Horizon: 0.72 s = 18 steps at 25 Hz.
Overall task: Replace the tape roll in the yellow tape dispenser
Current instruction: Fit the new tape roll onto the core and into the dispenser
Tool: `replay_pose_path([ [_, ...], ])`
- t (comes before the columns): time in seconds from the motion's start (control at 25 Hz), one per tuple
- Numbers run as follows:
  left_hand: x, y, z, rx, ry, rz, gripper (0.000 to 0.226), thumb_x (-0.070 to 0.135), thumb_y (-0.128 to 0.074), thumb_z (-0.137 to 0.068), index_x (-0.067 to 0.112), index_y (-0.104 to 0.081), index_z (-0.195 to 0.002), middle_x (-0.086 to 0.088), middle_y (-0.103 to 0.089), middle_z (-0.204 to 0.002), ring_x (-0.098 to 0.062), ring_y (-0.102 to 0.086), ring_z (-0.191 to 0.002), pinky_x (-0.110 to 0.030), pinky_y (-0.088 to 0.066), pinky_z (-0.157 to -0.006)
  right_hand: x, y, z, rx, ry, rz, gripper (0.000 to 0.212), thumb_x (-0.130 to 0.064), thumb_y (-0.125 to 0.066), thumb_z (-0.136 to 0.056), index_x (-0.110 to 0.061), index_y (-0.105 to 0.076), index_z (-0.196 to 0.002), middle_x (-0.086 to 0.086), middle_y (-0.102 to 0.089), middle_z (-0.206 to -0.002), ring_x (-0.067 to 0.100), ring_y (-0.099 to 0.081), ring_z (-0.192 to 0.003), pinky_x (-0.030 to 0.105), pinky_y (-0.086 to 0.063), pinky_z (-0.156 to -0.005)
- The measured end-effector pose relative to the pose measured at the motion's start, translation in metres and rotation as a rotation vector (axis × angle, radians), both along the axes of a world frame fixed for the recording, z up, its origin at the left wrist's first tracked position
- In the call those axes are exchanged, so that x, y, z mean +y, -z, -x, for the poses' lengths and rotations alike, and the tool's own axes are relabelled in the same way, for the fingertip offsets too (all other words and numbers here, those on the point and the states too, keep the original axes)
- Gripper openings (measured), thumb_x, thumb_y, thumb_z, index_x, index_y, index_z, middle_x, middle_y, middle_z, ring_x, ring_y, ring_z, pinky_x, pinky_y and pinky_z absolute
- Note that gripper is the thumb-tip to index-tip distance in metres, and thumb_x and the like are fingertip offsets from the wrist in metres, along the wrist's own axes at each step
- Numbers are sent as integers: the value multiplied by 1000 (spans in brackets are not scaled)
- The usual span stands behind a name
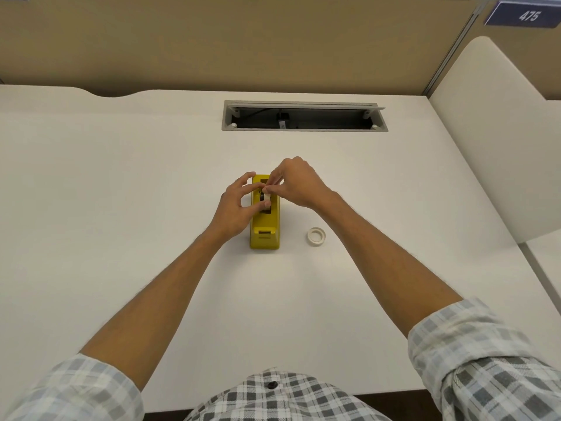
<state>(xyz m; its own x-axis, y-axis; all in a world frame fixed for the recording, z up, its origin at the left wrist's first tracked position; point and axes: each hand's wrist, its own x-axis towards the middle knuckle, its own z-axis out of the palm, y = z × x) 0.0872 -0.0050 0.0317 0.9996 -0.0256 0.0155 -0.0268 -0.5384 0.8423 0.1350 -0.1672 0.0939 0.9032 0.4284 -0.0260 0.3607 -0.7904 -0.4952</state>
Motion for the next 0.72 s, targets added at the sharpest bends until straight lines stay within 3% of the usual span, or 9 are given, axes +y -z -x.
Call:
replay_pose_path([
  [0.72,1,2,-1,-3,-8,-14,46,37,-73,-80,32,-60,-125,7,-38,-151,-19,-33,-139,-50,-33,-112,4,-4,-4,13,7,25,26,-29,-69,-91,-9,-75,-105,9,-74,-103,19,-69,-88,24,-52,-74],
])
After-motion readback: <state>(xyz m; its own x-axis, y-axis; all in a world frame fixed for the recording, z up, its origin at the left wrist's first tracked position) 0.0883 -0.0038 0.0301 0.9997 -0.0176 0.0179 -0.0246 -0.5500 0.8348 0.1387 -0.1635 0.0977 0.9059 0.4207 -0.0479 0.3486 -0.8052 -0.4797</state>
